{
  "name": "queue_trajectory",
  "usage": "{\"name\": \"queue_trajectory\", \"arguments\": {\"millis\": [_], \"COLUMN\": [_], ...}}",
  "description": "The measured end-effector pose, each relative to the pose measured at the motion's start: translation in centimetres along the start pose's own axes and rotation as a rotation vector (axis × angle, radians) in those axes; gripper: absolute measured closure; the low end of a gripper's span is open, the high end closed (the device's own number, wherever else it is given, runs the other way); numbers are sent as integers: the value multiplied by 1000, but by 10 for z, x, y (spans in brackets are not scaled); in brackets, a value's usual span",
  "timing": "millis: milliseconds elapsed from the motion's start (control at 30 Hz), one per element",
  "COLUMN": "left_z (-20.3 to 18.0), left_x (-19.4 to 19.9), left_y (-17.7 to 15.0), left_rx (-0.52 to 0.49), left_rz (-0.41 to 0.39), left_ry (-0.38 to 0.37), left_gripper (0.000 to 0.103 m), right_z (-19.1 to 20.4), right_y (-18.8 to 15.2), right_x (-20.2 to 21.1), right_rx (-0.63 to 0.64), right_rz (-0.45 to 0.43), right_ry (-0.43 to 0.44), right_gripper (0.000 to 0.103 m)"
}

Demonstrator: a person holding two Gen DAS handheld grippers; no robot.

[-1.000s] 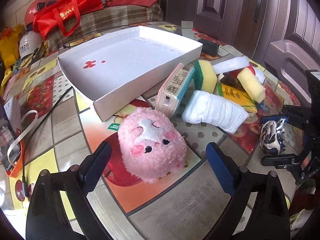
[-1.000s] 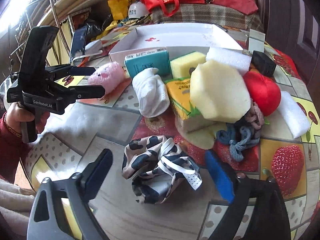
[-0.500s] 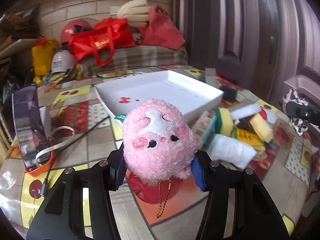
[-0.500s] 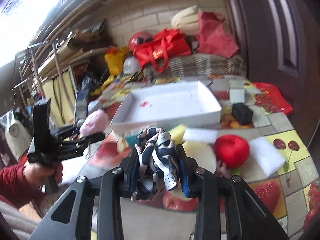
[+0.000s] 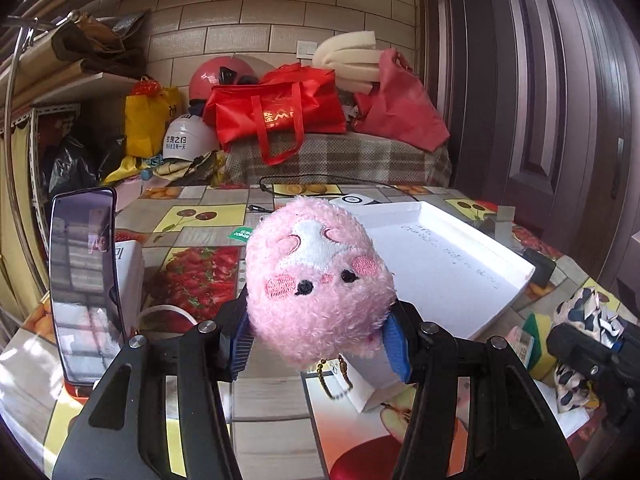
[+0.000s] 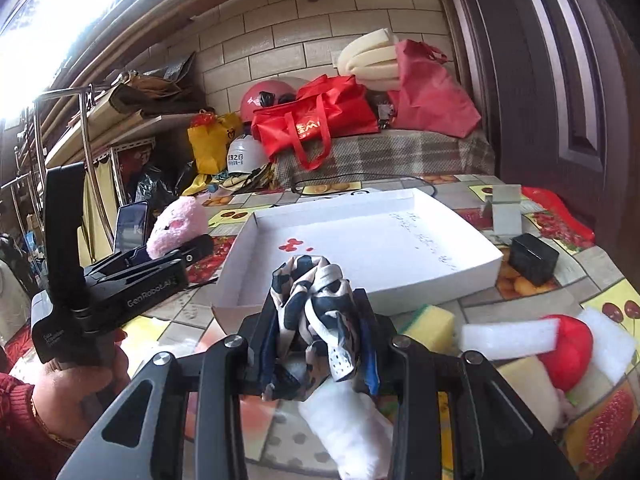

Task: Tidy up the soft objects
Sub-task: 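Carry both items into the white box and open both grippers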

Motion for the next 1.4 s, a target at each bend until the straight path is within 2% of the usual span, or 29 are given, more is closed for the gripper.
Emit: {"name": "queue_trajectory", "arguments": {"millis": [100,200,300,433,633,733,833,1000,1067,1133,1167,1267,1333,1400], "left_z": [15,39,48,34,4,-18,-38,-42,-40,-33,-28,-15,-11,-10], "left_x": [-12,-18,-17,-15,-21,-33,-54,-75,-77,-77,-77,-83,-84,-82], "left_y": [4,3,2,2,7,11,14,17,15,16,16,15,13,14], "left_rx": [67,176,211,143,46,-3,-40,-12,-2,26,48,108,130,133], "left_rz": [16,40,42,30,16,20,67,112,127,123,123,154,166,157], "left_ry": [24,47,68,73,19,-12,-31,-10,-17,18,39,56,44,48], "left_gripper": [48,48,48,48,48,48,48,48,44,38,25,0,0,0], "right_z": [15,25,19,1,-60,-80,-81,-71,-72,-78,-82,-87,-83,-76], "right_y": [6,11,14,20,30,32,30,35,34,32,31,31,33,36], "right_x": [-27,-52,-74,-88,-68,-64,-68,-83,-90,-90,-88,-83,-80,-76], "right_rx": [-7,-3,-75,-118,-162,-199,-192,-157,-164,-184,-202,-231,-217,-182], "right_rz": [19,24,24,21,-39,-40,-16,16,47,57,48,21,4,-17], "right_ry": [35,46,55,29,-136,-172,-175,-164,-163,-195,-206,-198,-207,-215], "right_gripper": [69,69,69,69,69,69,69,66,58,27,21,14,0,0]}}
Point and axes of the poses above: each gripper's, at about its wrist camera, not at the fingertips, and x roughly against the way its jaws point, z to its left, y to its top, the point moved 7 cm from there along -x, roughly the way its jaws point, and after that the axes turned 15 degrees about y, right-handed, at the moved point
